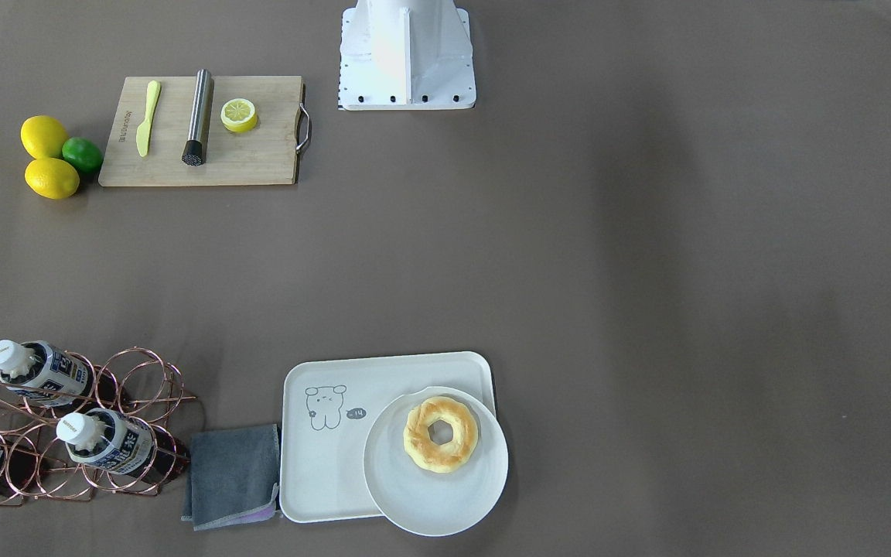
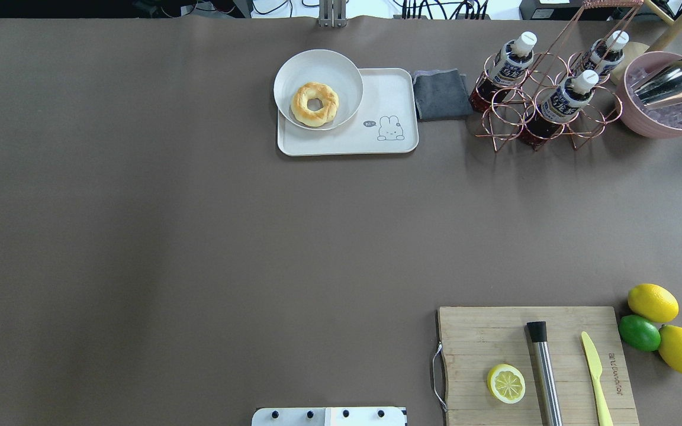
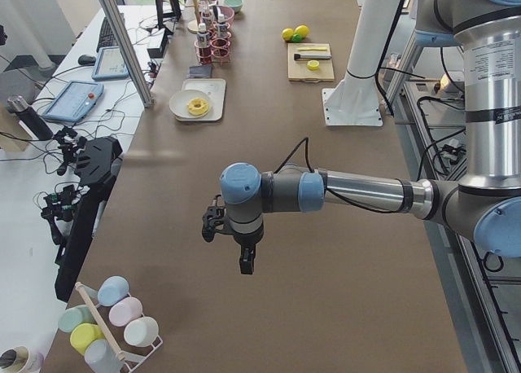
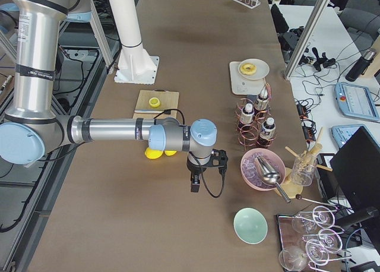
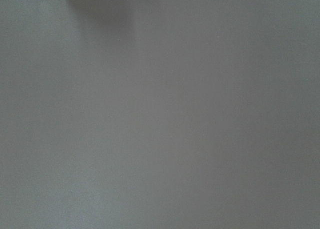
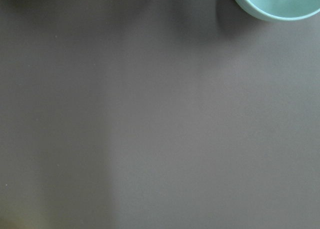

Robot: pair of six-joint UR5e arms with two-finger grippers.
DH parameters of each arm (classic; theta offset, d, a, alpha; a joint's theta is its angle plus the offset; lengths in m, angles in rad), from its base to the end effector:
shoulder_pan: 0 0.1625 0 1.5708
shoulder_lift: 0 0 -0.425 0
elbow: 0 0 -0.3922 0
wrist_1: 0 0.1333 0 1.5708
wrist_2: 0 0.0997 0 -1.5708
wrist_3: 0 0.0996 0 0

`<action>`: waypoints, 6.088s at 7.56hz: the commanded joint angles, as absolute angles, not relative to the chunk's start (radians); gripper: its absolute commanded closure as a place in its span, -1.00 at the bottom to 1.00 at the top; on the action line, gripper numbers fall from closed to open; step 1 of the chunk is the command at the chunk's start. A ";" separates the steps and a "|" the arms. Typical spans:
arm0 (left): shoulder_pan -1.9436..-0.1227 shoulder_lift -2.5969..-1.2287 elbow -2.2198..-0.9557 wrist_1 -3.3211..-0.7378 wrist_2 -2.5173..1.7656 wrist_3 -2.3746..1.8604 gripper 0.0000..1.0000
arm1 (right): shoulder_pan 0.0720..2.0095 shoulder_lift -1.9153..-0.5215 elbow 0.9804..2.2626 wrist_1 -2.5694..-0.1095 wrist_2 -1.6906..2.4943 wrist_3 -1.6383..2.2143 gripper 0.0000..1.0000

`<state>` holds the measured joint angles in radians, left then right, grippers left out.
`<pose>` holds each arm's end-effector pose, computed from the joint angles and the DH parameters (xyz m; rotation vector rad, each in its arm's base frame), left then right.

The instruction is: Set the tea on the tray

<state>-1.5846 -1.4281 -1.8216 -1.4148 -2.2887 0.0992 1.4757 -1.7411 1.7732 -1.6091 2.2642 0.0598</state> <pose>-0.0737 -0.4245 0.6206 -0.0052 0.7193 0.0645 0.0295 -0.4239 0.6460 -0.0596 -0.6909 -0.0317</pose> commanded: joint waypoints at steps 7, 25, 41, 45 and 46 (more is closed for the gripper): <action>-1.588 -1.440 -1.828 -1.434 -2.287 0.091 -0.98 | 1.476 -1.740 1.775 -1.608 2.275 0.060 -1.00; -1.509 -1.488 -1.805 -1.896 -2.404 -0.038 -0.99 | 1.138 -1.278 1.866 -1.603 2.174 0.488 -1.00; -1.508 -1.476 -1.809 -1.916 -2.404 -0.029 -0.99 | 1.121 -1.258 1.698 -1.223 2.051 0.698 -0.14; -1.508 -1.476 -1.804 -1.927 -2.404 -0.032 -0.99 | 1.121 -1.258 1.698 -1.223 2.051 0.690 -0.09; -1.508 -1.476 -1.804 -1.927 -2.404 -0.032 -0.99 | 1.121 -1.258 1.698 -1.223 2.051 0.695 0.28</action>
